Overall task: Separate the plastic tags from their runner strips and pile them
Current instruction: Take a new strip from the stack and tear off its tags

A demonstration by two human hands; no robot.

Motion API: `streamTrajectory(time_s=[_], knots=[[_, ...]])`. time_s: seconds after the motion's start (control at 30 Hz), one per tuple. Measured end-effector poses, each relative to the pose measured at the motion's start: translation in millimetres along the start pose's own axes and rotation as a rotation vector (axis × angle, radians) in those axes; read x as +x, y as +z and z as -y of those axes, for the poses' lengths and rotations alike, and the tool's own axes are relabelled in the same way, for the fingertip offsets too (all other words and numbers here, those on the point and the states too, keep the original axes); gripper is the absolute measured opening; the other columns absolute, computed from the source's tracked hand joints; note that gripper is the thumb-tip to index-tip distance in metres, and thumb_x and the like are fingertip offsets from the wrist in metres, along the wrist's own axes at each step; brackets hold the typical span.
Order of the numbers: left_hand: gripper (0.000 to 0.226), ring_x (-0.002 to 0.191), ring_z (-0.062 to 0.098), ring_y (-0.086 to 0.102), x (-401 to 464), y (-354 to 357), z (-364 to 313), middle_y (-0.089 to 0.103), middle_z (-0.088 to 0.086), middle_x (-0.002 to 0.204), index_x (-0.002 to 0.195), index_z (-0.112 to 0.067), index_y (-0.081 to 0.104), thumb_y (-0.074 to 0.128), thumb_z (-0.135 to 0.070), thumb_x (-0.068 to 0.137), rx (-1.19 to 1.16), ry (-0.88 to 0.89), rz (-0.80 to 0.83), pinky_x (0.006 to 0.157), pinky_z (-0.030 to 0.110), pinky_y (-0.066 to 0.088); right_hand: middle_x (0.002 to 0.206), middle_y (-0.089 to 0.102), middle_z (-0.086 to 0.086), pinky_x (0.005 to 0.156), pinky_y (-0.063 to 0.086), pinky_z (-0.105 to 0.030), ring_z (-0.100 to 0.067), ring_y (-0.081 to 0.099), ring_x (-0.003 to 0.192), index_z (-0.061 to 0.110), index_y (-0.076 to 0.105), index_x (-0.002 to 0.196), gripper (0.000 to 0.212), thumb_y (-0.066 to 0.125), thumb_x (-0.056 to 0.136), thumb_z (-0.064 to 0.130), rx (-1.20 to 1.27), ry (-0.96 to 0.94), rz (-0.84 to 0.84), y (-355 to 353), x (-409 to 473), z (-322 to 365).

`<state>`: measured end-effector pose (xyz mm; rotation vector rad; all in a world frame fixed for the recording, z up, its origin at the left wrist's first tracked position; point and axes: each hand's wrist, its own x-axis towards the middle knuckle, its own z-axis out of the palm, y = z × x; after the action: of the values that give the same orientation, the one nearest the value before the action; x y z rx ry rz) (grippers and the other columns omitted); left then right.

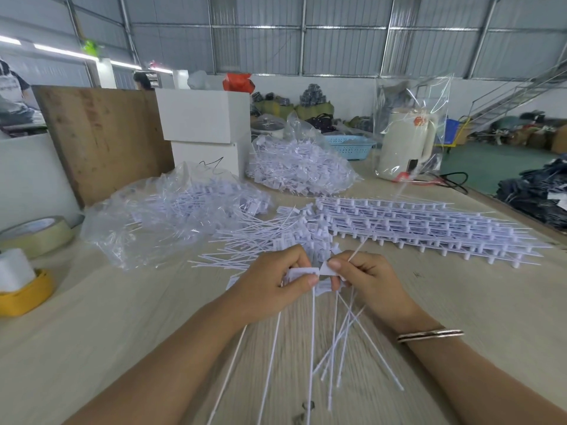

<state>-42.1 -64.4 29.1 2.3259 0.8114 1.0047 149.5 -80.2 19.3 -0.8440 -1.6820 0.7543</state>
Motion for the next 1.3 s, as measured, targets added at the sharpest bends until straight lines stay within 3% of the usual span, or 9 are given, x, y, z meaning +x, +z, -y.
streamTrajectory(time_s=[0.23,0.37,0.47,0.6,0.7,0.77,0.93,1.13,1.3], knots=[[0.017,0.049,0.0,0.035,-1.0,-1.8,-0.7,0.043,-0.014,0.055,0.071,-0.023,0.048,0.058,-0.024,0.084,-0.082,0.031,0.016,0.051,0.014,0.024,0.056,0.057,0.004,0.058,0.038,-0.014,-0.008,0.045,0.054,0.017,0.063,0.055,0.035,0.056,0.089,0.023,0.035,0.0,0.041,0.8,-2.7,1.2],[0.021,0.054,0.007,0.031,-6.1,-9.4,3.3,0.034,-0.012,0.057,0.061,-0.03,0.04,0.05,-0.029,0.08,-0.2,0.042,-0.021,0.053,0.021,0.024,0.056,0.053,0.006,0.054,0.04,-0.014,-0.007,0.045,0.052,0.021,0.066,0.061,0.024,0.06,0.083,0.025,0.189,0.098,-0.232,-15.3,-2.2,1.3],[0.02,0.059,0.012,0.032,-3.7,-17.8,14.5,0.035,-0.008,0.06,0.061,-0.031,0.042,0.047,-0.028,0.08,-0.207,-0.051,-0.093,0.058,0.028,0.025,0.069,0.058,-0.001,0.062,0.039,-0.01,-0.007,0.049,0.062,0.029,0.073,0.089,0.025,0.057,0.088,0.01,-0.239,-0.031,-0.091,-23.1,-1.7,0.9],[0.021,0.059,0.009,0.039,-0.2,-15.4,22.4,0.045,-0.011,0.06,0.066,-0.035,0.049,0.042,-0.021,0.08,-0.006,-0.134,-0.045,0.06,0.029,0.03,0.077,0.049,-0.002,0.066,0.036,-0.013,-0.002,0.044,0.067,0.022,0.065,0.11,0.03,0.063,0.083,0.008,-0.261,-0.008,-0.017,-14.7,2.8,-4.1],[0.013,0.061,0.007,0.045,-1.2,-11.6,23.6,0.053,-0.01,0.069,0.077,-0.03,0.049,0.042,-0.02,0.08,0.118,-0.137,0.002,0.06,0.03,0.035,0.092,0.054,-0.002,0.076,0.042,-0.023,-0.006,0.051,0.086,0.021,0.061,0.118,0.049,0.058,0.08,-0.011,-0.539,-0.072,0.226,-16.2,2.5,-12.2],[0.017,0.066,0.001,0.049,-1.3,-9.6,24.6,0.056,-0.014,0.076,0.088,-0.03,0.052,0.044,-0.016,0.087,0.14,-0.139,0.009,0.061,0.027,0.037,0.099,0.059,-0.011,0.082,0.043,-0.037,-0.026,0.055,0.095,0.012,0.066,0.115,0.056,0.047,0.072,-0.017,-0.665,-0.167,0.287,-16.6,3.1,-16.5],[0.025,0.084,-0.013,0.046,-2.6,-2.9,29.6,0.05,-0.019,0.096,0.116,-0.028,0.047,0.04,-0.013,0.097,0.191,-0.2,0.055,0.067,0.011,0.031,0.081,0.054,0.002,0.07,0.035,-0.034,-0.016,0.046,0.077,0.016,0.076,0.093,0.047,0.042,0.067,-0.004,-0.776,-0.24,0.169,-13.7,3.5,-9.2],[0.023,0.086,0.002,0.051,0.4,8.5,19.7,0.054,-0.012,0.091,0.114,-0.024,0.046,0.045,-0.01,0.096,0.112,-0.108,0.04,0.073,0.023,0.04,0.102,0.058,0.006,0.075,0.04,-0.032,-0.012,0.056,0.091,0.022,0.063,0.116,0.037,0.053,0.08,0.022,-0.81,-0.343,0.218,0.3,-0.3,4.4],[0.023,0.082,0.022,0.054,1.3,9.0,12.8,0.056,0.006,0.085,0.114,-0.016,0.048,0.044,-0.002,0.096,0.011,-0.093,0.032,0.076,0.034,0.041,0.093,0.067,0.002,0.066,0.043,-0.034,-0.019,0.065,0.077,0.021,0.073,0.101,0.024,0.07,0.077,0.015,-0.978,-0.476,0.12,1.3,2.7,3.6]])
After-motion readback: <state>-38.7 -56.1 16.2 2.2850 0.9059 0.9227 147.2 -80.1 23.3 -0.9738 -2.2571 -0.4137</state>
